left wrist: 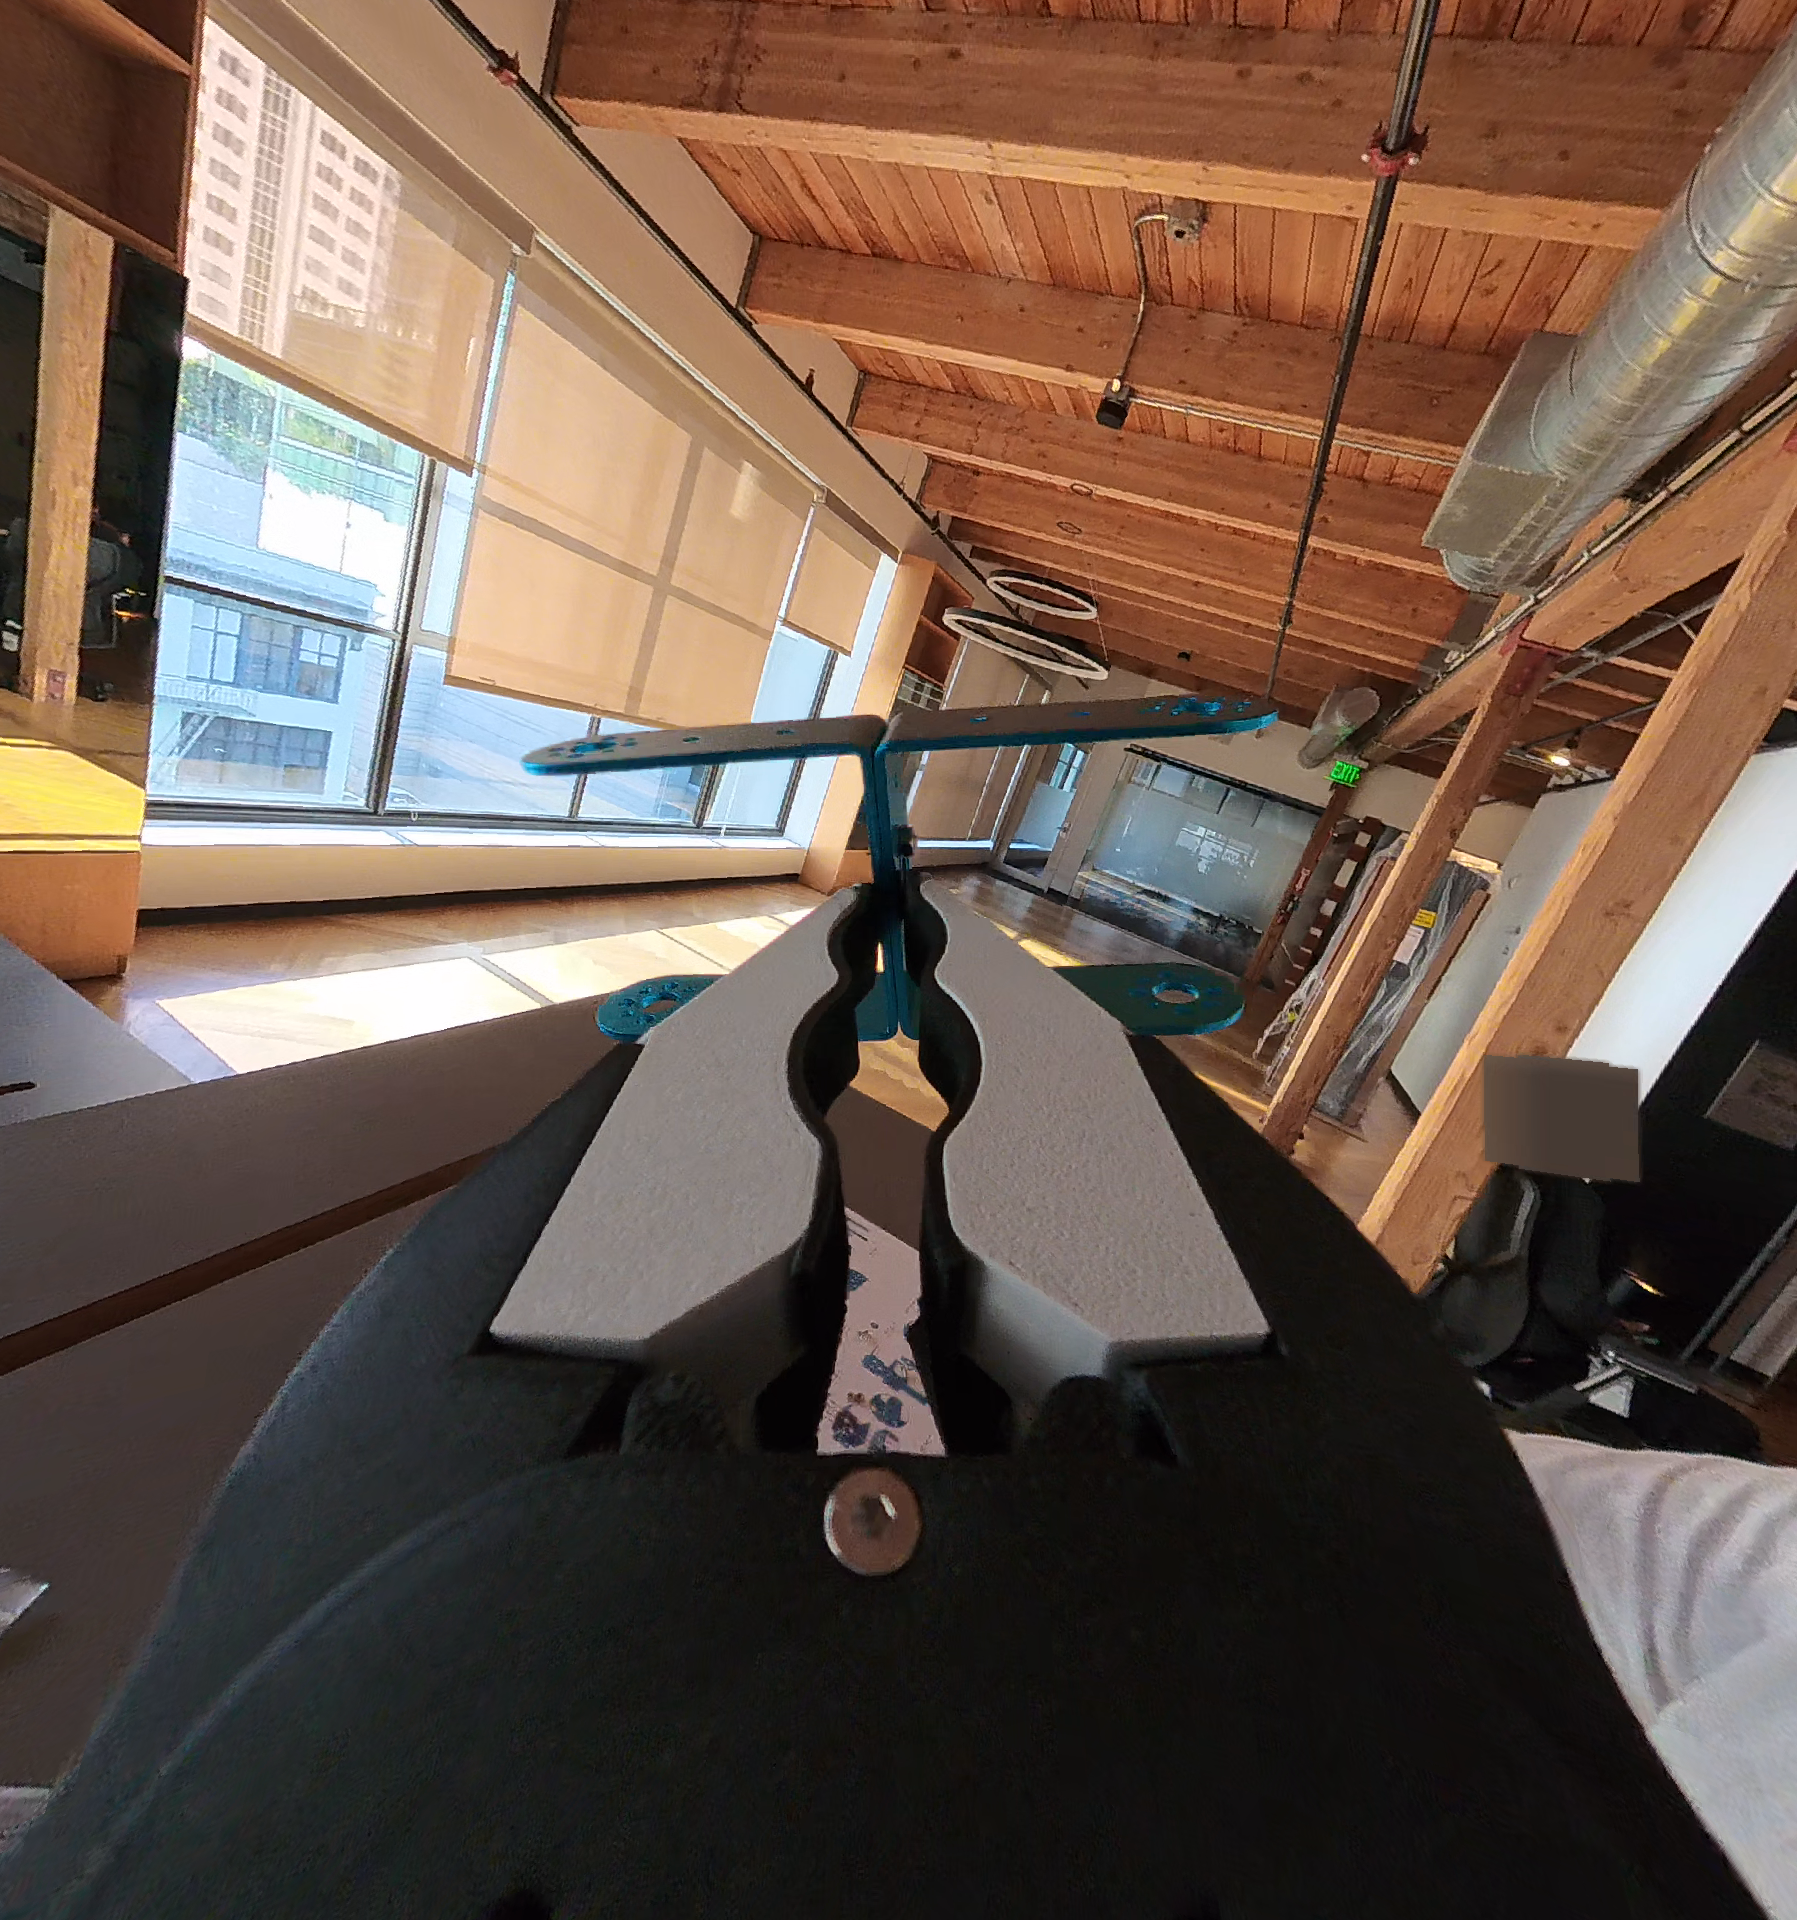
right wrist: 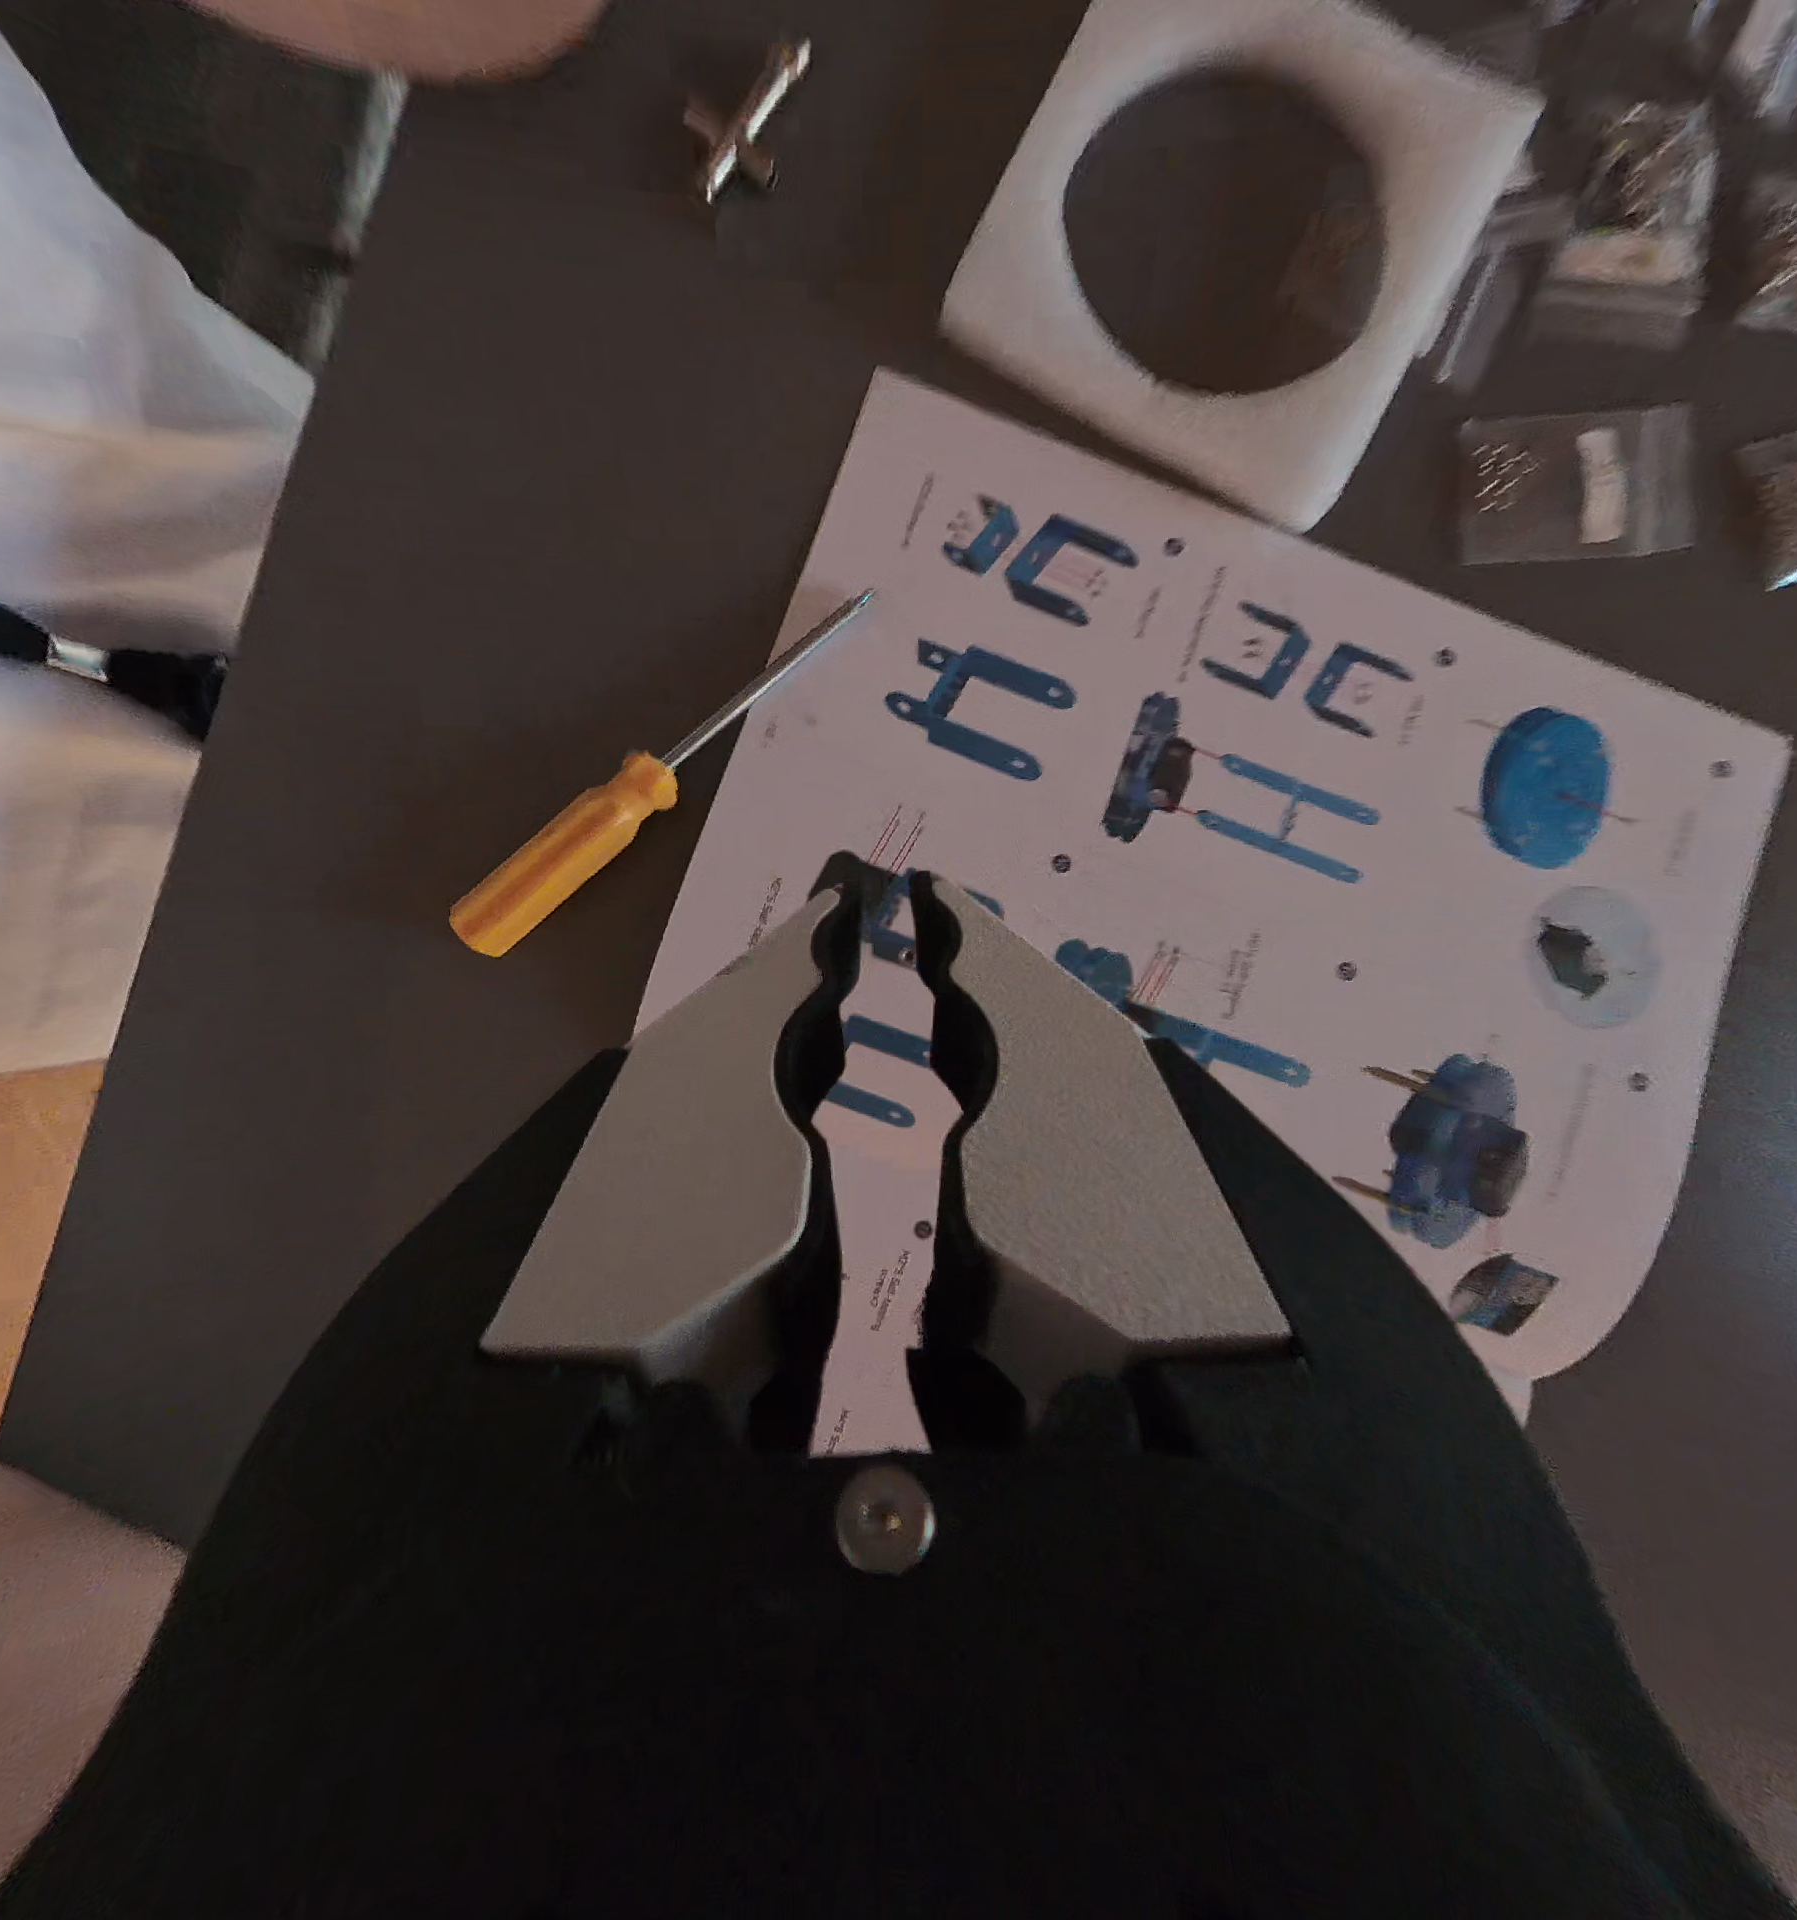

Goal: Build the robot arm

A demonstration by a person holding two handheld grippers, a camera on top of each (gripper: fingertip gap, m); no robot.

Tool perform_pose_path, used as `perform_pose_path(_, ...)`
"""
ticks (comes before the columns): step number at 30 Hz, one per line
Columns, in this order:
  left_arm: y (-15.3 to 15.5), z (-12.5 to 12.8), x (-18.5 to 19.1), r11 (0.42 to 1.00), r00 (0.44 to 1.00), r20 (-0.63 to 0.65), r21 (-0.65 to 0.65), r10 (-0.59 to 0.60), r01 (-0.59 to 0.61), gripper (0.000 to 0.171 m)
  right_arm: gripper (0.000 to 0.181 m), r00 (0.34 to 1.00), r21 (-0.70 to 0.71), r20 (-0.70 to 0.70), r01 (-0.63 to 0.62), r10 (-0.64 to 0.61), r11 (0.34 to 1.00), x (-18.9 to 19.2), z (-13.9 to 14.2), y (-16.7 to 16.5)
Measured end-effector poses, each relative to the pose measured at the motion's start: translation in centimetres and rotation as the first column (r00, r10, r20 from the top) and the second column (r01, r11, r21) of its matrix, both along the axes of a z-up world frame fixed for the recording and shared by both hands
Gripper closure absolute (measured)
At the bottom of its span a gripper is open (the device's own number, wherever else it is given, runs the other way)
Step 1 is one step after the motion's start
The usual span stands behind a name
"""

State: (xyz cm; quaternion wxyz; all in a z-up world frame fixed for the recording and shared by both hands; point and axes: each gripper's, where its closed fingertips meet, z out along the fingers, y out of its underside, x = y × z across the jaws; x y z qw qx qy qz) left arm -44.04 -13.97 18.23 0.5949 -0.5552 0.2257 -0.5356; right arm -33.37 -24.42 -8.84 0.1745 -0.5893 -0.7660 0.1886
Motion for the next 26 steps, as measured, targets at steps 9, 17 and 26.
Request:
perform_pose_path(9,0.4,-0.2,-0.4,0.999,0.999,0.033,-0.024,-0.040,0.041,0.169,0.175,0.951,0.113,0.309,-0.041,0.004,0.993,2.0,-5.8,1.0)
perform_pose_path(17,0.1,0.0,-0.8,0.998,0.997,0.045,-0.022,-0.060,0.061,0.169,0.170,0.945,0.143,0.327,-0.052,0.003,0.988,1.7,-6.2,1.4)
perform_pose_path(26,0.0,-0.1,-0.5,0.997,0.997,0.030,-0.020,-0.069,0.069,0.169,0.173,0.940,0.114,0.340,-0.053,0.011,0.992,1.8,-6.8,1.4)
